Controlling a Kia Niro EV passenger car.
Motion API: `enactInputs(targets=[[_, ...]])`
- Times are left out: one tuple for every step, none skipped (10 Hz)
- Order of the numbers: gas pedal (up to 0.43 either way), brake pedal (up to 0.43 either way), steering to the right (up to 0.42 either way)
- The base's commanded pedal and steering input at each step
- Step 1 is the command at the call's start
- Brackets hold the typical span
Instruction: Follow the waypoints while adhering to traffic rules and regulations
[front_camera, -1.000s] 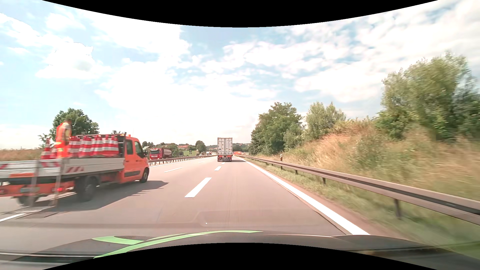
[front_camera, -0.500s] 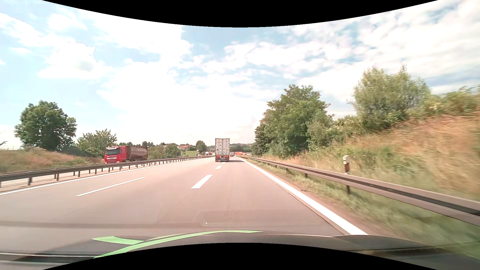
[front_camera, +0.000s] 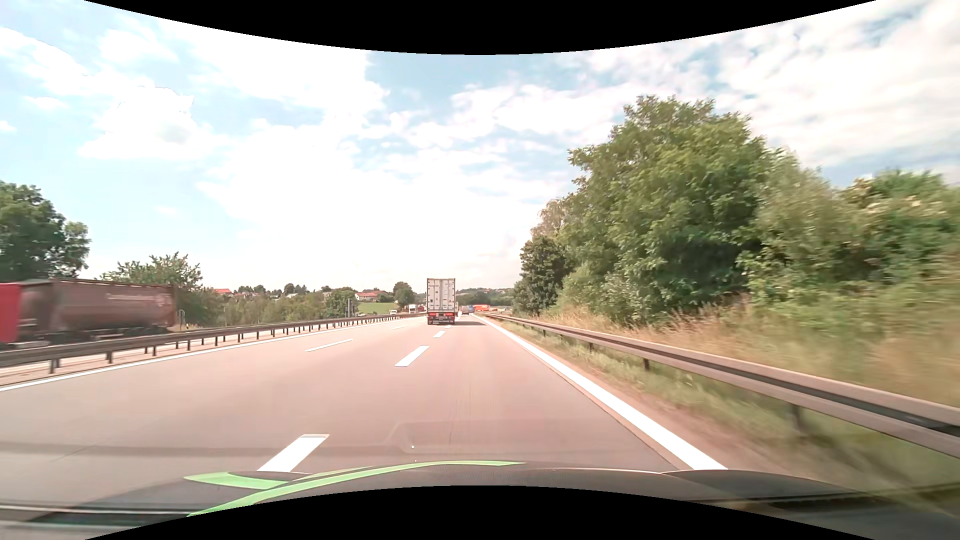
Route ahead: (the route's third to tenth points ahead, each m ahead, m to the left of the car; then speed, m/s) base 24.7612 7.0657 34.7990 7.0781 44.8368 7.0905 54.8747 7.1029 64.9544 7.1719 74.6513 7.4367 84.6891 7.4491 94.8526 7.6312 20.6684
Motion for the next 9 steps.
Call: enactInputs(targets=[[0.000, 0.085, -0.007], [0.000, 0.085, -0.007], [0.000, 0.098, -0.007], [0.000, 0.116, -0.007], [0.000, 0.128, -0.007], [0.000, 0.140, -0.007], [0.000, 0.146, -0.007], [0.000, 0.152, -0.007], [0.000, 0.165, -0.007]])
